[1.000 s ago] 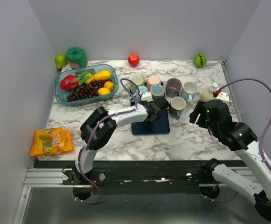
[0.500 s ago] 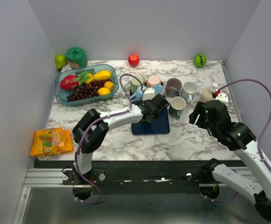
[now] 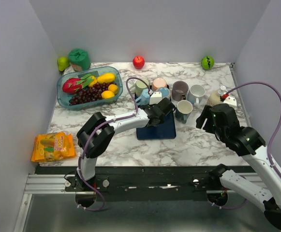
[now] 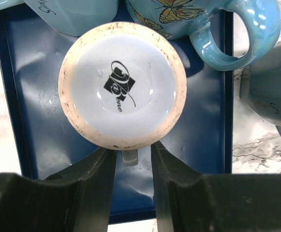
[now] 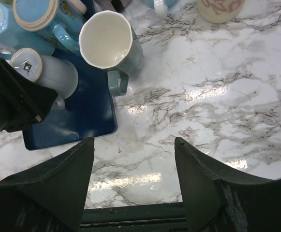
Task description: Turn the mug right side up
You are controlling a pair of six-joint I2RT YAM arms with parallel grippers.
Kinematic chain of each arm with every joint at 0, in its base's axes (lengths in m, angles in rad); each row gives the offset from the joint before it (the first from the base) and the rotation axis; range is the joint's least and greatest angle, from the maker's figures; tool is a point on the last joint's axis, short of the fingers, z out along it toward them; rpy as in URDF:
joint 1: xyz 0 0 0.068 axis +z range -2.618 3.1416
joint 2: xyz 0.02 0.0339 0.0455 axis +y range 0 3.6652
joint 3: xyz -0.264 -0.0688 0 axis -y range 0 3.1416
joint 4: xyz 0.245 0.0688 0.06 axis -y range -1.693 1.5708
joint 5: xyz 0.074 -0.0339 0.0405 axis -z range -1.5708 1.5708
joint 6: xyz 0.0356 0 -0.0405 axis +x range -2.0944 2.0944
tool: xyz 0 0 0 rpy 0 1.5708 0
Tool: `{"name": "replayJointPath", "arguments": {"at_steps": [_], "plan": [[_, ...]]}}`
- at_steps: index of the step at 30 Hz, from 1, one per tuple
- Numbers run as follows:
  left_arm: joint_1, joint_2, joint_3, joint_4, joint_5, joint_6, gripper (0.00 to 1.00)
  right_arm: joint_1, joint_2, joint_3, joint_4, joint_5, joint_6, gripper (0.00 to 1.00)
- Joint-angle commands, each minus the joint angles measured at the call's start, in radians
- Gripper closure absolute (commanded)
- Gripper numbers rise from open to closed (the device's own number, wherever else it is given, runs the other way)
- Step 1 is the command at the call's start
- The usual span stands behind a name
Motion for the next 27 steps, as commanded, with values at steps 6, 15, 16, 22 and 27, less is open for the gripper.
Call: {"name": "replayJointPath", "arguments": {"at_steps": [6,15,16,22,27], "plan": [[-0.001,0.031,-0.005,0.03,-0.013,0.013,0.66,-0.007,-0.014,-0.001,-0.014,0.017,0.004,0.26],[-0.001,0.022,0.006,0.012,-0.045,0.025,1.0,-0.007,-0.022,0.0,-0.017,0.01,0.0,0.26],[-0.001,0.014,0.0,0.01,-0.047,0.03,1.0,-0.007,-0.022,-0.001,-0.014,0.005,-0.004,0.26],[-0.009,-0.139,-0.078,0.034,-0.039,0.062,1.0,-0.007,-0.034,-0.011,0.075,-0.131,-0.067,0.26],[-0.024,-0.36,-0.181,0.074,0.024,0.086,1.0,-0.007,-0.063,-0.046,0.221,-0.378,-0.13,0.26]]}}
